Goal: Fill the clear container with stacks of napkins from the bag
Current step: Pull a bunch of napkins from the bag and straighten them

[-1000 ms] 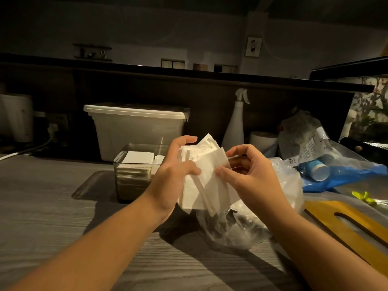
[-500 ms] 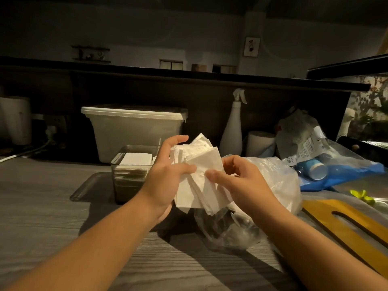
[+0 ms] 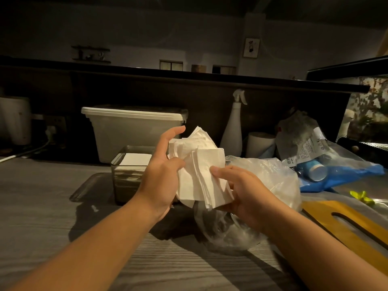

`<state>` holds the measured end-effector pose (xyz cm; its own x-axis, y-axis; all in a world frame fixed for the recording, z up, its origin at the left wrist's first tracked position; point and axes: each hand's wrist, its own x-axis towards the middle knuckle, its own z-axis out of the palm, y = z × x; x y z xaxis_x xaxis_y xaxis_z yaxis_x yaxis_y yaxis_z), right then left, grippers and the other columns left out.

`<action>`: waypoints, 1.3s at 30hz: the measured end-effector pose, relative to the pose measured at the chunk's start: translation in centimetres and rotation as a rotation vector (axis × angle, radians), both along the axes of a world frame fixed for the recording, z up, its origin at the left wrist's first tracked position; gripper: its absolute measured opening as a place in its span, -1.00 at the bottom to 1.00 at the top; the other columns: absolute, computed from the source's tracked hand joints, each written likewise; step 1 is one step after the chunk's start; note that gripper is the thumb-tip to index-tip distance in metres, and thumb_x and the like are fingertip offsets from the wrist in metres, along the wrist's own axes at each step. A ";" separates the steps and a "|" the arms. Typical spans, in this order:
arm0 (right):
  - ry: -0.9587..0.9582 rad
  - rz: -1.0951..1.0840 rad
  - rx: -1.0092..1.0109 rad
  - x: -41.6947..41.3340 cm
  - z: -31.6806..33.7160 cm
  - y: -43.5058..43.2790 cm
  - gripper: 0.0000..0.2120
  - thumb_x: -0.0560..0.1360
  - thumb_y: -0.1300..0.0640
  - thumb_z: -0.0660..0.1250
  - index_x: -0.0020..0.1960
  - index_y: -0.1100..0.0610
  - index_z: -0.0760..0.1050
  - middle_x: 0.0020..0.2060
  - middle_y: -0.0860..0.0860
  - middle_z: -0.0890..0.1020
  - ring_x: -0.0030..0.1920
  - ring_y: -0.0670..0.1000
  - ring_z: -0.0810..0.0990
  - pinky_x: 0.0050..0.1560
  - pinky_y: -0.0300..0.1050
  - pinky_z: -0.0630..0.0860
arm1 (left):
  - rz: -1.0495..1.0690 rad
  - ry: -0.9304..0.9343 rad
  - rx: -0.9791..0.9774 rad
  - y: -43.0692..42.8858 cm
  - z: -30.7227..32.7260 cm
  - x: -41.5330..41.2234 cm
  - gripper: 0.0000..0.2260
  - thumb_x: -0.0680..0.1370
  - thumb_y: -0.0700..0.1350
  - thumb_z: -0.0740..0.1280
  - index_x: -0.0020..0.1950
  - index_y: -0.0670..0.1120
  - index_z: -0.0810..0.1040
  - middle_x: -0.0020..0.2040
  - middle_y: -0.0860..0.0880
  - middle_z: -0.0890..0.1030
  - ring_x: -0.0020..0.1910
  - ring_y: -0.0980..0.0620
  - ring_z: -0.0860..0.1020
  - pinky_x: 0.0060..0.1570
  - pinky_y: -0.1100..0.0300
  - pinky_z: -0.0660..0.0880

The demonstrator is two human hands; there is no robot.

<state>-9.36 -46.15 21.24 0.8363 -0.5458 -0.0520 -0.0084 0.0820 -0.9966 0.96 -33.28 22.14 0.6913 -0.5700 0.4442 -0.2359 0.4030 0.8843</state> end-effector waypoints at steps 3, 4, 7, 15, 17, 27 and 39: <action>0.033 -0.029 -0.039 0.1 -0.2 -0.3 -0.73 0.50 0.04 0.45 0.14 0.14 0.56 0.10 0.14 0.61 0.09 0.20 0.63 -0.26 -0.10 0.58 | 0.050 0.024 -0.027 0.1 0.1 0.2 -0.46 0.62 -0.31 0.14 0.20 0.39 0.45 0.21 0.02 0.47 0.12 -0.14 0.55 0.01 -0.18 0.63; 0.051 -0.050 -0.056 0.2 -0.3 -0.5 -0.74 0.49 0.04 0.46 0.11 0.14 0.58 0.09 0.14 0.62 0.09 0.21 0.63 -0.21 -0.06 0.60 | 0.061 0.041 -0.033 0.2 0.2 0.3 -0.46 0.62 -0.32 0.13 0.20 0.39 0.44 0.20 0.03 0.47 0.11 -0.14 0.55 -0.01 -0.19 0.63; 0.070 -0.141 -0.084 0.2 -0.3 -1.2 -0.76 0.46 0.09 0.49 0.09 0.14 0.60 0.10 0.13 0.62 0.09 0.23 0.63 0.07 0.10 0.63 | 0.065 0.086 -0.065 0.4 0.4 0.4 -0.47 0.62 -0.33 0.11 0.24 0.34 0.44 0.18 0.04 0.46 0.08 -0.12 0.57 -0.11 -0.10 0.67; -0.359 0.092 0.024 -1.4 1.7 -0.9 -0.63 0.37 0.20 0.43 0.18 0.16 0.62 0.05 0.11 0.69 0.04 0.16 0.68 -0.05 0.16 0.64 | 0.073 0.083 -0.017 0.2 0.1 0.4 -0.46 0.62 -0.30 0.11 0.30 0.36 0.41 0.19 0.05 0.48 0.07 -0.13 0.54 -0.15 -0.10 0.66; -0.299 0.047 -0.083 -0.9 1.0 -0.3 -0.63 0.35 0.16 0.46 0.15 0.18 0.63 0.02 0.12 0.70 0.01 0.15 0.70 -0.02 0.16 0.63 | 0.056 0.076 -0.004 0.0 -0.2 0.1 -0.46 0.62 -0.31 0.10 0.31 0.35 0.40 0.21 0.00 0.49 0.06 -0.13 0.55 -0.19 0.00 0.64; -0.225 -0.182 -0.206 -0.1 -0.4 1.0 -0.88 0.47 0.16 0.49 -0.01 0.14 0.64 -0.13 0.01 0.73 -0.11 0.03 0.73 -0.15 -0.03 0.65 | -0.144 0.118 -0.071 -0.2 -0.7 -0.9 -0.42 0.57 -0.36 0.17 0.32 0.31 0.41 0.18 -0.05 0.53 0.05 -0.15 0.61 -0.10 -0.03 0.66; -0.181 -0.190 -0.227 0.2 -0.7 1.2 -0.56 0.42 0.12 0.54 0.22 -0.01 0.45 0.07 -0.01 0.65 0.03 0.04 0.68 -0.03 0.04 0.69 | -0.130 0.017 -0.022 -0.7 -1.1 -1.0 -0.27 0.55 -0.45 0.24 0.37 0.37 0.30 0.15 0.19 0.45 -0.14 0.26 0.64 -0.27 0.26 0.59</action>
<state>-9.15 -44.93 20.54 0.7027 -0.6737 0.2288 0.1648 -0.1588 -0.9735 -0.04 -33.93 21.09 0.6200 -0.6453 0.4463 -0.1652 0.4487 0.8783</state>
